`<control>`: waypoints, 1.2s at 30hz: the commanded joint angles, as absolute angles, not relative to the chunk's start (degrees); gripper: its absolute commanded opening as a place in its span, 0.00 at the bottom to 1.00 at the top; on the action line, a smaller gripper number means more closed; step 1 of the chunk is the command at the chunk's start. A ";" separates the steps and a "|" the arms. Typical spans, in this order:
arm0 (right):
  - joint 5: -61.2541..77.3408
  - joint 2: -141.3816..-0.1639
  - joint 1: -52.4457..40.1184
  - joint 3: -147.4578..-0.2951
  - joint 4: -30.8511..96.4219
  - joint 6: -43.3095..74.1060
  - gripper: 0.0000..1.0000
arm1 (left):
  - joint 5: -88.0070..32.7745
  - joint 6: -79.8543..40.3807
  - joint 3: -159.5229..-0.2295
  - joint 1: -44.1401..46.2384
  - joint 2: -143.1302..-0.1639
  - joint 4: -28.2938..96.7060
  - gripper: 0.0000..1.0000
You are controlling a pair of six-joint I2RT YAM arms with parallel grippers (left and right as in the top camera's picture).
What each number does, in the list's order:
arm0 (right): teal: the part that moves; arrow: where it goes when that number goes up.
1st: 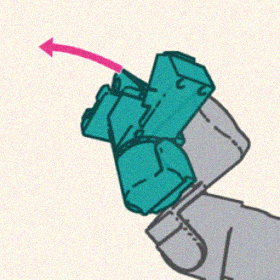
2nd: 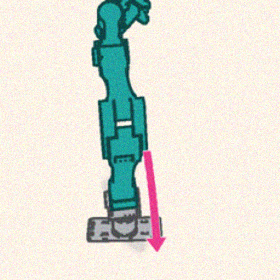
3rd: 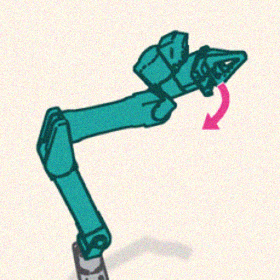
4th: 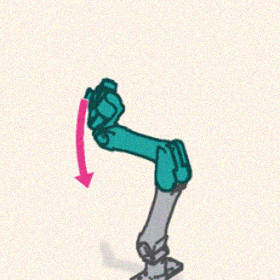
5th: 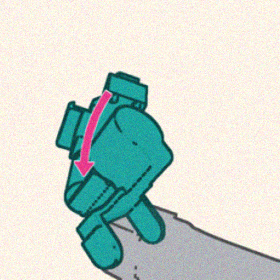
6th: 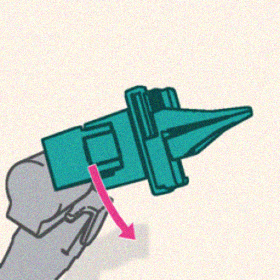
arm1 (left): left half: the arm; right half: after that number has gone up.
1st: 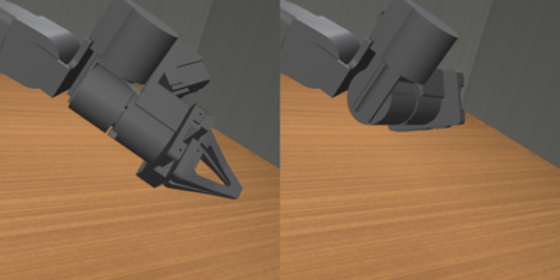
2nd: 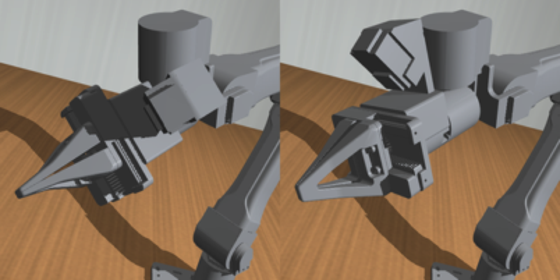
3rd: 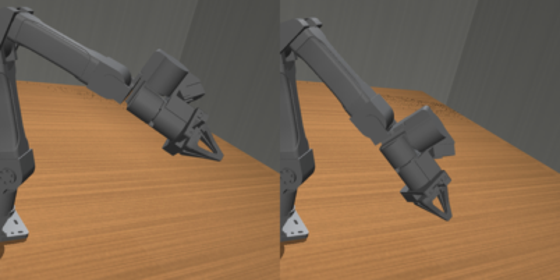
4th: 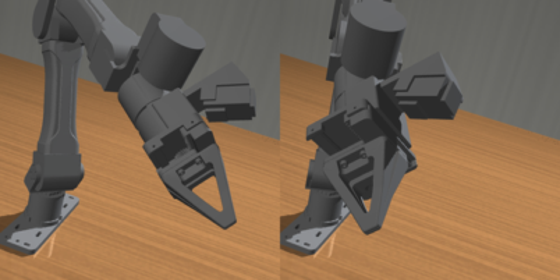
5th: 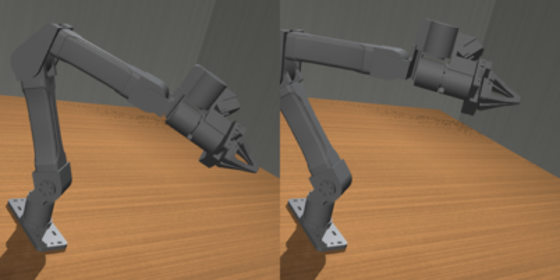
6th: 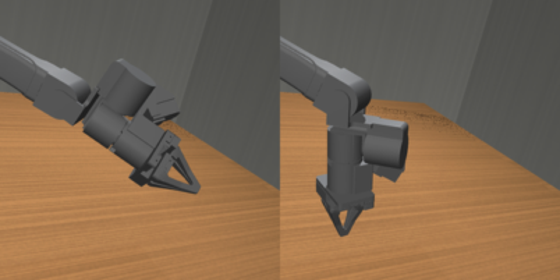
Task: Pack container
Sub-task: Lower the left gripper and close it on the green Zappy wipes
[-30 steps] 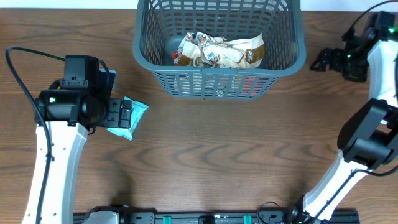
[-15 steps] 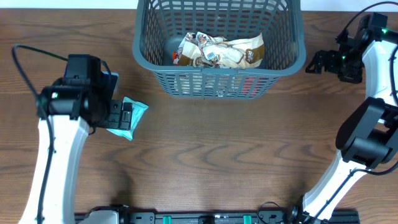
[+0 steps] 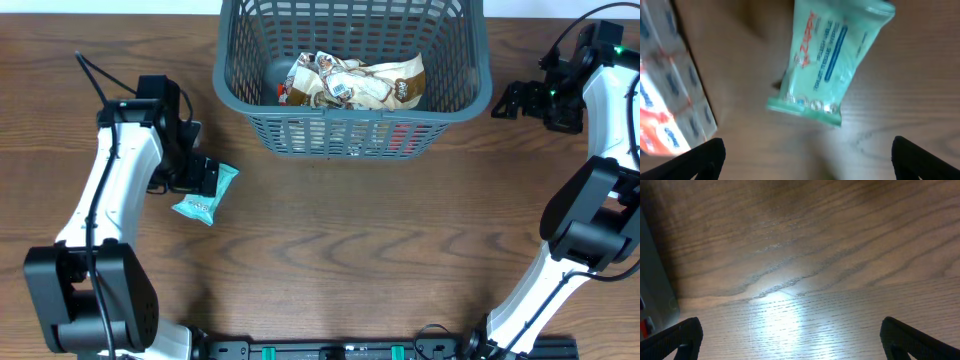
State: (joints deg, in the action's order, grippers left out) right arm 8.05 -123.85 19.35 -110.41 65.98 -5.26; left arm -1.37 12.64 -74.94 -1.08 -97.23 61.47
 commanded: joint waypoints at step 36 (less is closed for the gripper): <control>7.92 -123.98 19.07 -110.00 65.58 -7.79 0.99 | -4.12 21.93 -66.96 -1.21 -110.65 42.48 0.99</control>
